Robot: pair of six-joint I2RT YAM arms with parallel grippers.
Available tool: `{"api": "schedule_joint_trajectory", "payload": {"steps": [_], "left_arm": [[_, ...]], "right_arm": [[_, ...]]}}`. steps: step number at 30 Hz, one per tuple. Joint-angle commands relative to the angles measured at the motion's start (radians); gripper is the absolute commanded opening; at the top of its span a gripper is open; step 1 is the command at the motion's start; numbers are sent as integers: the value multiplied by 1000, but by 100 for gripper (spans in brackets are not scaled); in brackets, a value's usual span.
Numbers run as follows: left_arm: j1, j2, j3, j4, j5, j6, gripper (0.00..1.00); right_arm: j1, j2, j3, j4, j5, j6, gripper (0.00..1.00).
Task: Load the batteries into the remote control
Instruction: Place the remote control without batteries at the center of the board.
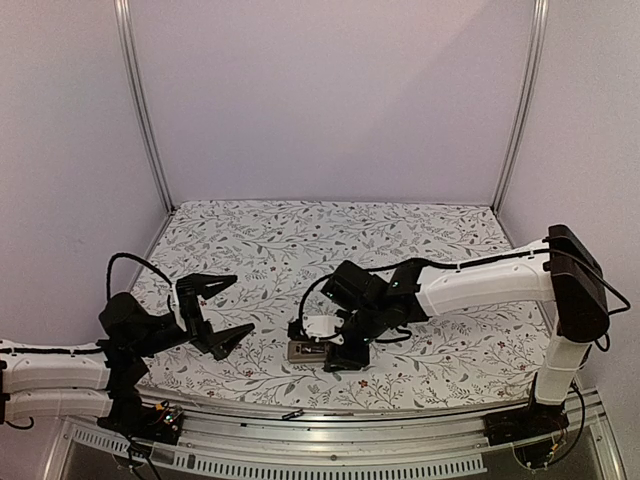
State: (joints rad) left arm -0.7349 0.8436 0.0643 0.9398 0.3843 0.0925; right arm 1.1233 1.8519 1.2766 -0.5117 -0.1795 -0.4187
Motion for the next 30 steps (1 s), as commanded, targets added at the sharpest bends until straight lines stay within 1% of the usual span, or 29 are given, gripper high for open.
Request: {"api": "schedule_joint_trajectory", "payload": {"steps": [1, 6, 11, 14, 16, 17, 20, 25, 27, 30], "left_arm": [[16, 2, -44, -27, 52, -3, 100], [17, 24, -59, -55, 160, 33, 100], [17, 67, -58, -106, 201, 62, 94], [17, 100, -54, -136, 219, 54, 92], [13, 140, -48, -167, 256, 68, 88], [8, 162, -47, -179, 259, 81, 87], [-6, 221, -37, -204, 238, 86, 87], [-64, 266, -5, -252, 203, 103, 87], [-79, 280, -2, -256, 171, 115, 87], [-83, 312, 7, -255, 122, 112, 88]], "right_arm": [[-5, 21, -57, 114, -19, 35, 25], [-12, 56, -73, 132, -54, 35, 36], [-28, 92, -97, 164, -80, 25, 38], [-29, 104, -100, 175, -85, 10, 39], [-30, 111, -103, 173, -82, -1, 42], [-32, 114, -105, 174, -83, -4, 45], [-34, 115, -115, 178, -92, -20, 52], [-39, 101, -126, 189, -99, -37, 65], [-39, 93, -116, 191, -104, -48, 68], [-39, 71, -97, 188, -108, -60, 69]]}}
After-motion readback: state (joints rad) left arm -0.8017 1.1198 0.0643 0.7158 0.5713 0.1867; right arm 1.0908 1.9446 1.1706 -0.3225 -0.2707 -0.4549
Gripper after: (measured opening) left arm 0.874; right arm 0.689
